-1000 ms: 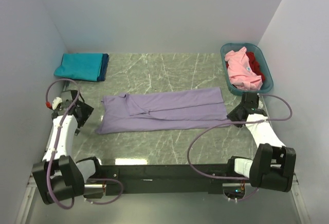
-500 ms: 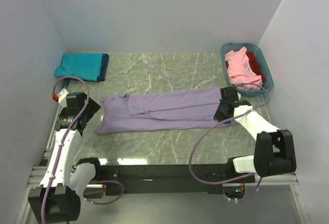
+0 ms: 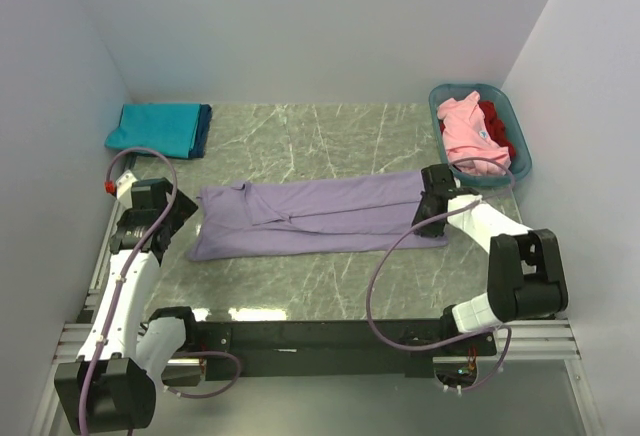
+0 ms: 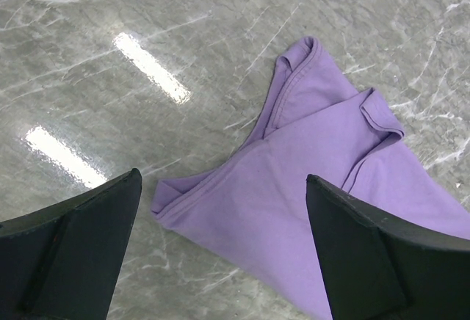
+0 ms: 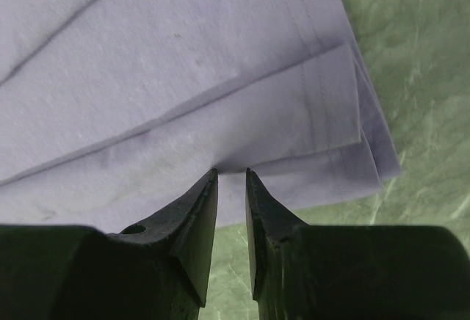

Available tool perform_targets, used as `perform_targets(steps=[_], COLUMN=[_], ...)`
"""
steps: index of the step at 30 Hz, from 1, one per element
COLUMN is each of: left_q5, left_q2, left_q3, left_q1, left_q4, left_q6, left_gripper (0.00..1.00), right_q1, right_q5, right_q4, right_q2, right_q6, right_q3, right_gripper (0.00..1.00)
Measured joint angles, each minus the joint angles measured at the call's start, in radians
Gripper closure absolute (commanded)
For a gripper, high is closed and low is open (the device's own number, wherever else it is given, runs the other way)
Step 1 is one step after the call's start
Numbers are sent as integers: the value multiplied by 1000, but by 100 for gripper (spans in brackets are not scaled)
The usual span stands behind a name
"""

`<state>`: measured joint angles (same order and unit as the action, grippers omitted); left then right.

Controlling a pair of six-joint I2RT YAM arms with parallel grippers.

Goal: Fold and stack the t-shirts
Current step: Fold the tshirt

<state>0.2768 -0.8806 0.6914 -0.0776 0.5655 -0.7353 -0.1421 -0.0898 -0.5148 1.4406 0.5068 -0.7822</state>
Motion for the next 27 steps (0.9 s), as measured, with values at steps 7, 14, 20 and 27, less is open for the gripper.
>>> perform_targets(steps=[7,14,20,27], left_q5=[0,0,-1,-7], left_q2=[0,0,0,0], left_q3=[0,0,-1,-1], left_q1=[0,1,1,1], left_q4=[-1,-2,-2,-6], left_q6=[1,2,2,10], left_gripper=[1,1,1,1], right_q1=[-2,-2,-2,-2], right_q5=[0,0,-3,8], right_q4=[14,25,50,74], right_q2=[60,111,145,211], right_q6=[-1,-4,-11,-12], right_q3=[-33,-89,-158,-228], right_gripper=[71,71,70,58])
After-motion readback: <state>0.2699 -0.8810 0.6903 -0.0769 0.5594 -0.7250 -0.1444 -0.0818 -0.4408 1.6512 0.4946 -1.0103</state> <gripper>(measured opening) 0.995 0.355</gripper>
